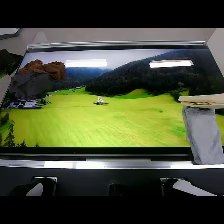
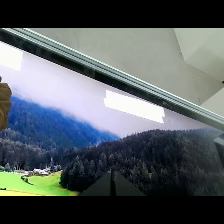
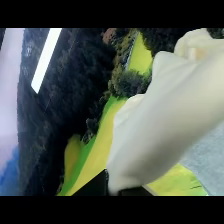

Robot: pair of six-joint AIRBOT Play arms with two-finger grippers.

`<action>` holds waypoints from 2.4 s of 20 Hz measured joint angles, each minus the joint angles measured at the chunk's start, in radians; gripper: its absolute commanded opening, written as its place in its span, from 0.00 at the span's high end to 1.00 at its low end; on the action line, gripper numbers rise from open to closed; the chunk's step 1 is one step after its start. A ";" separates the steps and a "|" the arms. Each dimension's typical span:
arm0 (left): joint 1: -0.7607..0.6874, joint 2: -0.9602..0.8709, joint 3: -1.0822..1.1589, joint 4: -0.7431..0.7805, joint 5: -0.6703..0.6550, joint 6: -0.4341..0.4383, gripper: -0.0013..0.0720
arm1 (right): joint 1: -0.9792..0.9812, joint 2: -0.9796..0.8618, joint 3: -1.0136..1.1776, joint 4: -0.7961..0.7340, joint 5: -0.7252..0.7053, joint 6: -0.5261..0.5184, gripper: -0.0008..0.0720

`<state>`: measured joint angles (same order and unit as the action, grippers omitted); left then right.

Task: Fold the shirts.

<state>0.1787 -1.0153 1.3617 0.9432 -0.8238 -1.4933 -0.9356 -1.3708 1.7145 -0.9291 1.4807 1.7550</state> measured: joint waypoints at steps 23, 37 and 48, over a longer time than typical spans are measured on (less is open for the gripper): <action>-0.012 0.000 0.000 -0.001 0.002 0.027 0.93 | -0.083 0.078 -0.667 -0.574 0.031 0.054 0.31; -0.236 -0.200 0.198 0.632 -0.289 -0.169 0.00 | 0.579 0.129 -0.091 -0.487 -0.258 -0.028 0.13; -0.366 -0.268 -0.140 0.608 -0.466 -0.230 0.00 | 0.964 -0.084 -0.129 -0.524 0.060 0.004 0.11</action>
<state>-0.1871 -1.2835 1.2213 1.5509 -1.2896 -1.7229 0.0288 -1.4551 1.5852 -1.4528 1.5410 1.7592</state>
